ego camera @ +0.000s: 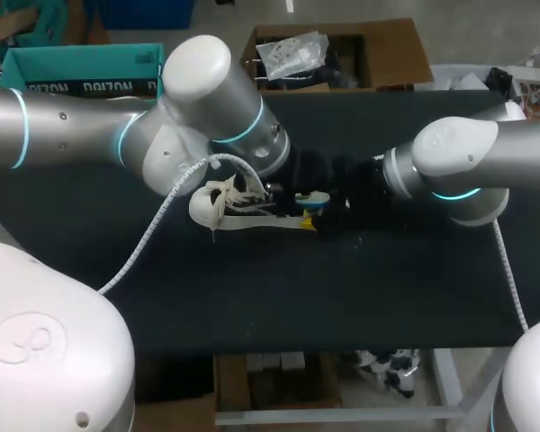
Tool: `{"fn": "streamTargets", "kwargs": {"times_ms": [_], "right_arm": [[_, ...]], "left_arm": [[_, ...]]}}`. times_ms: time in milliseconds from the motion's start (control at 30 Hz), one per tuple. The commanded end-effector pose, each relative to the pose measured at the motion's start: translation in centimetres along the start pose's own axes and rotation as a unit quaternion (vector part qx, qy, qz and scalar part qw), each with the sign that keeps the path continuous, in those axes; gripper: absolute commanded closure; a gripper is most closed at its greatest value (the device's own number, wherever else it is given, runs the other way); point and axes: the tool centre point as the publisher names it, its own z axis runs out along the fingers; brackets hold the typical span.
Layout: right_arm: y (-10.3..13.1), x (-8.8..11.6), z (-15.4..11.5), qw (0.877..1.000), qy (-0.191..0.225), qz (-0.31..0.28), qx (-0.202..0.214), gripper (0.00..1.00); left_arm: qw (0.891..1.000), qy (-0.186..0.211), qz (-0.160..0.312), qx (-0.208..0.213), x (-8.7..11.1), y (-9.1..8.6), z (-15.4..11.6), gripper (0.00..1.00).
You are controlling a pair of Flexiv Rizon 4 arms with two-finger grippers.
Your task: Open the shoe tongue, take the insole out of the shoe, put the insole back into the shoe, and pack the shoe into the shoebox
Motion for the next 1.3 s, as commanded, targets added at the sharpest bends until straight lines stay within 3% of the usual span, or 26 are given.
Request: {"fn": "streamTargets", "kwargs": {"times_ms": [33,300,467,567,633,933,1300], "right_arm": [[-0.7,-0.1,0.5,1.000,0.002,-0.001,-0.003,1.00],[-0.7,-0.1,0.5,1.000,0.002,-0.001,-0.003,1.00],[-0.7,-0.1,0.5,1.000,0.002,-0.001,-0.003,1.00],[-0.7,-0.1,0.5,1.000,0.002,-0.001,-0.003,1.00],[-0.7,-0.1,0.5,1.000,0.002,-0.001,-0.003,1.00],[-0.7,-0.1,0.5,1.000,0.002,-0.001,-0.003,1.00],[-0.7,-0.1,0.5,1.000,0.002,-0.001,-0.003,1.00]], "left_arm": [[1.000,-0.001,-0.003,-0.001,-0.7,-0.2,0.5,0.55],[1.000,-0.002,-0.008,0.007,-1.7,-0.3,0.1,0.59],[1.000,-0.005,-0.010,0.011,-1.8,-0.4,-0.3,0.68],[1.000,-0.006,-0.014,0.013,-2.0,-0.4,-0.5,0.83],[1.000,-0.005,-0.016,0.016,-2.1,-0.3,-0.8,1.00],[0.999,0.005,-0.003,0.047,-1.7,-0.7,-3.4,1.00],[0.986,0.052,0.039,0.152,-1.5,-2.0,-8.3,1.00]]}}
